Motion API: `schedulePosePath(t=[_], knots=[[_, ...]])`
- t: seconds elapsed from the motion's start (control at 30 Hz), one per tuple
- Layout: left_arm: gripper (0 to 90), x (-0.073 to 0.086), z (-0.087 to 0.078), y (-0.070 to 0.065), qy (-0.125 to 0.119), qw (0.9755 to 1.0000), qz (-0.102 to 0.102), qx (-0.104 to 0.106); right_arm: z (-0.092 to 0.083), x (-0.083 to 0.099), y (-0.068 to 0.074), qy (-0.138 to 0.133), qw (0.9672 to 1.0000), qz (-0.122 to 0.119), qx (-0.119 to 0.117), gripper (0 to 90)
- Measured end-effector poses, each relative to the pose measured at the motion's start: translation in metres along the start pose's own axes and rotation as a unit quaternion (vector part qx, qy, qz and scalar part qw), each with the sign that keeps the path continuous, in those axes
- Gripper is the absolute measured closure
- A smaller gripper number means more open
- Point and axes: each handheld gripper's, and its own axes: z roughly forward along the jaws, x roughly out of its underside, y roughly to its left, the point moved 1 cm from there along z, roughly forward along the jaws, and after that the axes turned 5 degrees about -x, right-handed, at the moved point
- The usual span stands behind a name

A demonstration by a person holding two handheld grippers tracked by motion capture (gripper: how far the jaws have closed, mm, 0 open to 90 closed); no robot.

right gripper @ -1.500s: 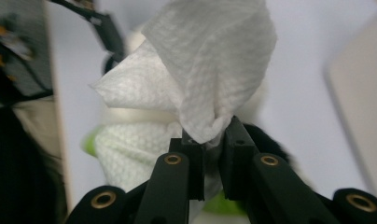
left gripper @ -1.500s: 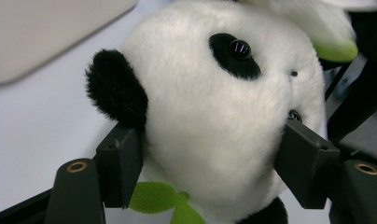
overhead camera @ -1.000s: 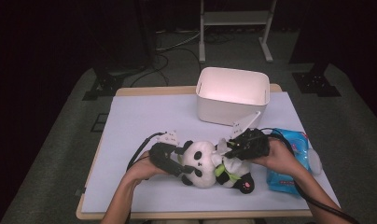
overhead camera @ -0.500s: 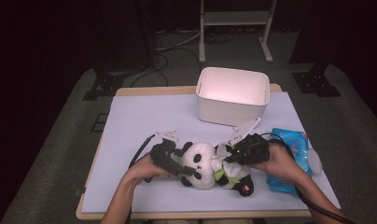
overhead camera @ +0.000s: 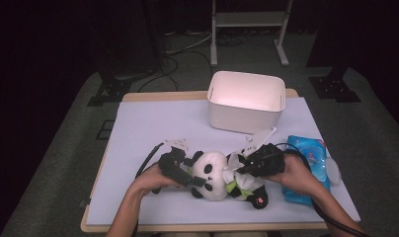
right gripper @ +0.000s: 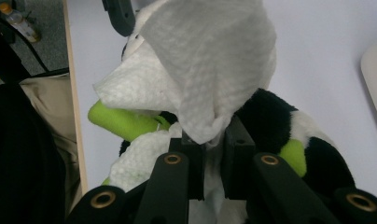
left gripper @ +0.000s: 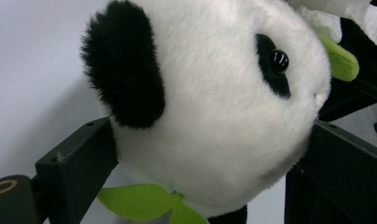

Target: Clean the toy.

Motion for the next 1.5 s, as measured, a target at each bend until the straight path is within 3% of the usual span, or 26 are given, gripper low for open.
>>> schedulePosePath(t=[0.17,0.3,0.37,0.47,0.53,0.73,0.8,0.87,0.9,1.07,1.3,1.33,1.5], knots=[[3.1,-0.005,0.000,0.003,-0.007,0.9999,-0.008,0.010,0.000,0.000,0.001,0.004,1.0000,-0.005,-0.002,81.0],[2.2,-0.008,0.006,0.004,0.001,0.9998,-0.011,0.017,0.000,0.000,0.001,0.003,0.9999,-0.005,-0.008,80.7],[9.9,-0.009,0.007,0.003,-0.003,0.9998,-0.006,0.017,0.001,-0.001,0.000,-0.001,0.9995,0.004,-0.030,80.4],[19.7,-0.010,0.003,0.000,-0.016,0.9995,0.027,-0.002,0.006,-0.003,0.000,0.001,0.9992,0.000,-0.041,80.7],[26.1,-0.011,0.000,-0.003,-0.025,0.9983,0.048,-0.020,0.010,-0.012,0.002,0.005,0.9995,-0.009,-0.031,81.1],[28.3,-0.018,-0.008,-0.007,-0.039,0.9948,0.076,-0.055,0.012,-0.029,-0.002,0.005,0.9997,-0.017,-0.015,81.3],[29.6,-0.023,-0.012,-0.010,-0.046,0.9926,0.090,-0.068,0.006,-0.040,-0.009,-0.011,0.9998,-0.013,-0.008,81.3],[29.8,-0.025,-0.014,-0.011,-0.043,0.9913,0.100,-0.074,0.005,-0.042,-0.012,-0.010,0.9999,-0.011,-0.008,81.2],[30.2,-0.026,-0.016,-0.013,-0.040,0.9903,0.107,-0.079,0.000,-0.044,-0.017,-0.002,0.9999,-0.011,0.005,81.1],[30.5,-0.021,-0.020,-0.018,-0.031,0.9883,0.125,-0.081,-0.021,-0.031,-0.028,-0.013,0.9997,0.015,0.016,81.2],[29.0,-0.009,-0.020,-0.018,-0.033,0.9905,0.115,-0.068,-0.036,-0.001,-0.028,0.005,0.9990,0.038,0.025,80.9],[28.0,-0.008,-0.020,-0.018,-0.023,0.9918,0.112,-0.057,-0.037,0.006,-0.027,-0.008,0.9990,0.043,0.010,80.9],[20.5,-0.005,-0.019,-0.018,0.002,0.9934,0.103,-0.051,-0.031,0.008,-0.019,-0.012,0.9994,0.032,0.007,81.2]])
